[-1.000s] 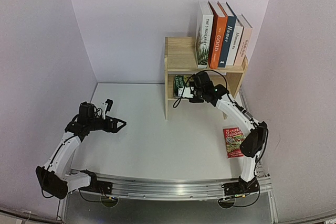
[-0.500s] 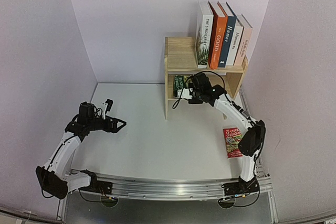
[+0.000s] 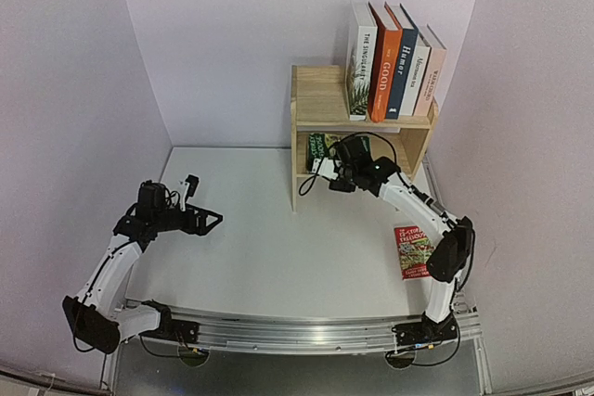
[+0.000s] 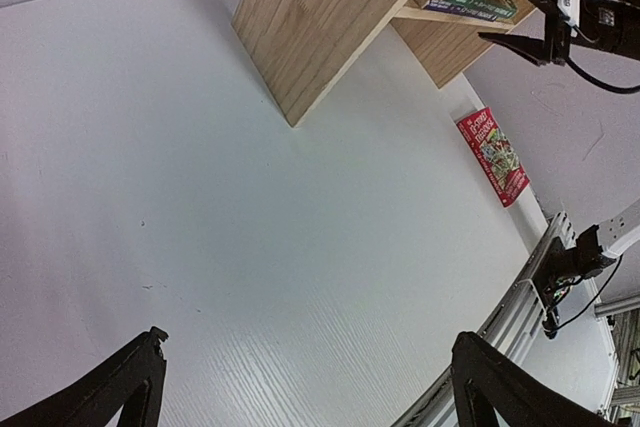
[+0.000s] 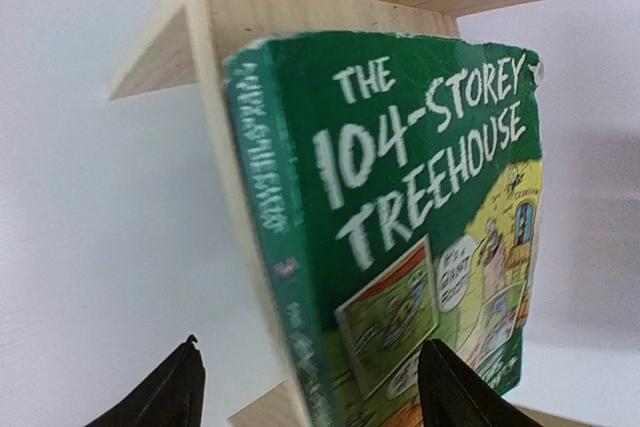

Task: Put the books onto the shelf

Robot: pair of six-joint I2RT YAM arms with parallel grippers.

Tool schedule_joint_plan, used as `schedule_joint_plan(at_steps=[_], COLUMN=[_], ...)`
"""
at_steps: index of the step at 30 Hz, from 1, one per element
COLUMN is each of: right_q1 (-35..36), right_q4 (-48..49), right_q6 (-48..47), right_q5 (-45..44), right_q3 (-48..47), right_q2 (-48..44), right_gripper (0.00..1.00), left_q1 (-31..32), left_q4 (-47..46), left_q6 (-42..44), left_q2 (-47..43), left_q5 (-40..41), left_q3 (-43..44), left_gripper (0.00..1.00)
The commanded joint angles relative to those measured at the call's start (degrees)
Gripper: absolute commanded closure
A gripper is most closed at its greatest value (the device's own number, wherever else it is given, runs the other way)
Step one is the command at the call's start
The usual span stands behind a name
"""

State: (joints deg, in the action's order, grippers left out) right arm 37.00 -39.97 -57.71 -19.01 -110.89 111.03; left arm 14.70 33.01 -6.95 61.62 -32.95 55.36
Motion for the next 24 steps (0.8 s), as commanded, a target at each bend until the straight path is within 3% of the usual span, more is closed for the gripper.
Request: schedule_joint_plan(at_steps=[1,4,8,16,20,24], right_q1=[3.55,5.78,7.54,6.15,-2.77,-19.25], right_q4=[-0.05,0.07,-0.01,-2.69,-5.55,-6.07], right_q6=[23.66,36.0,50.29,80.56,92.97,93.39], right_q5=[-1.93,-6.25,-14.27,-20.26,-15.02,-4.33], right_q3=[7.44,14.34,22.82,44.48,54.93,59.69], right_q2=[-11.01,-15.1,-20.37,-36.09,-44.26,-45.13], right_gripper=[0.25,0.06,0.05,0.02,0.02,0.02], left_q1=[0.09,0.12,0.14,0.11,0.12,0.08], left_q4=[-3.01,-5.01,-8.62,-15.15,-14.67,-12.57], left_q6=[1.44,1.87,-0.01,-4.34,-4.23,-3.56], left_q2=[-3.93,-5.61,-6.16,-5.04,-4.91,-5.42], left_q5=[-0.48,-0.83,-0.41,0.0,0.07,0.64], left_q3=[-1.07,-2.22,-4.09,-7.59,-7.05,-6.81], left_gripper=[0.01,0.01,0.01,0.01,0.01,0.01])
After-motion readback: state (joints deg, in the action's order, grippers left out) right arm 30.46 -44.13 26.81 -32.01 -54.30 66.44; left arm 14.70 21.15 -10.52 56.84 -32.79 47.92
